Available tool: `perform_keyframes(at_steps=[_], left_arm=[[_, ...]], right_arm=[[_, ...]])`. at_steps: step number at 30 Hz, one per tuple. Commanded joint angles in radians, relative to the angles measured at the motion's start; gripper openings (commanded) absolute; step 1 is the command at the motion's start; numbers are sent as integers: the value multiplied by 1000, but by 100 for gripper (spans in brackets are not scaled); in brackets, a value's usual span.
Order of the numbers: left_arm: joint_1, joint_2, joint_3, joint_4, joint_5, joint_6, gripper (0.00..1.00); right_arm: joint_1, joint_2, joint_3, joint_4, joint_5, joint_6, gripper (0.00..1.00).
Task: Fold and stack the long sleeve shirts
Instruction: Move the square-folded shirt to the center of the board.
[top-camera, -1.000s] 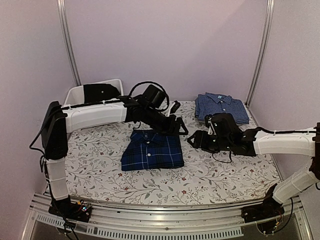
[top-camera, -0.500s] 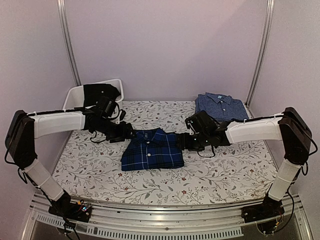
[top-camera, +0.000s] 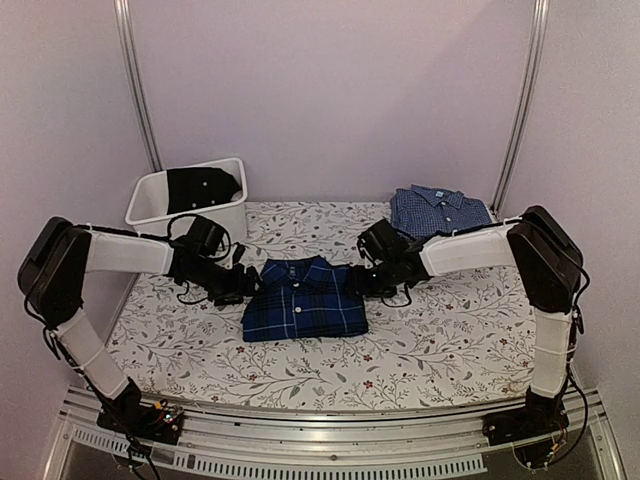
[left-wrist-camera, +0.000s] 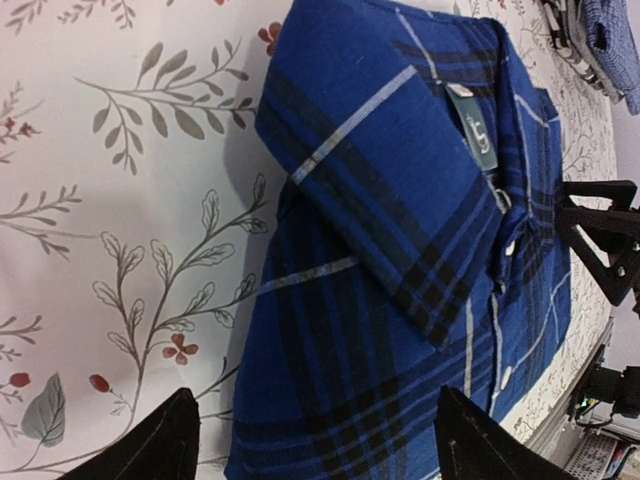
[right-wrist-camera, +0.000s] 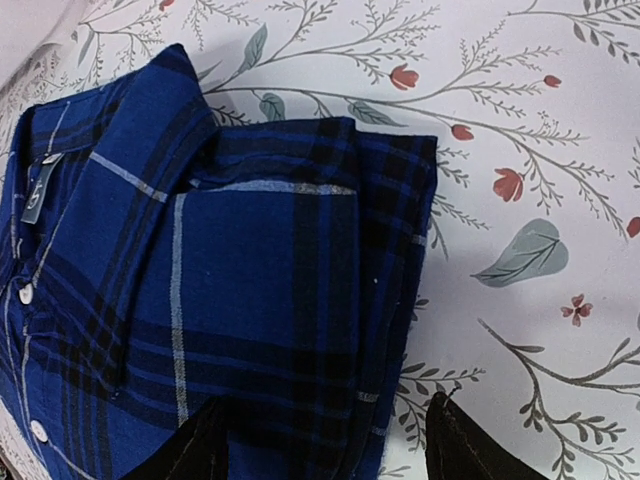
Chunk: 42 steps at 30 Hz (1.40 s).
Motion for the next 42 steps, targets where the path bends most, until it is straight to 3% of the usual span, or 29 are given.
perform_keyframes(at_steps=[1, 7, 11, 14, 18, 21, 24, 30, 31, 33, 36, 38, 42], left_arm=[[10, 27, -48, 88, 41, -8, 81], [-9, 39, -84, 146, 88, -56, 77], [-35, 40, -103, 189, 139, -115, 57], [-53, 26, -111, 205, 160, -154, 35], [-59, -41, -72, 166, 166, -160, 14], [-62, -114, -16, 81, 148, -130, 5], [-73, -175, 23, -15, 121, -111, 0], [-163, -220, -41, -91, 57, -162, 0], [-180, -217, -68, -82, 42, -177, 4], [-203, -207, -118, -49, 25, -202, 33], [-217, -206, -160, -6, 0, -221, 57], [-215, -208, -154, -6, -24, -213, 63], [-184, -190, -117, 1, -57, -178, 63]], right_arm=[[-2, 49, 45, -50, 18, -25, 66], [10, 97, 71, -64, 1, -19, 65], [29, 108, 91, -79, 3, -11, 58], [39, 106, 102, -85, -4, -3, 42], [59, 81, 148, -125, -3, -1, 16], [69, 34, 183, -172, 21, -8, 2], [74, -18, 170, -203, 33, -11, 0], [77, -133, 14, -215, 33, 19, 0], [77, -145, -21, -212, 43, 26, 0], [73, -173, -97, -199, 57, 38, 1], [54, -194, -196, -177, 50, 58, 18], [53, -211, -239, -171, 65, 70, 33], [53, -275, -270, -167, 78, 85, 41]])
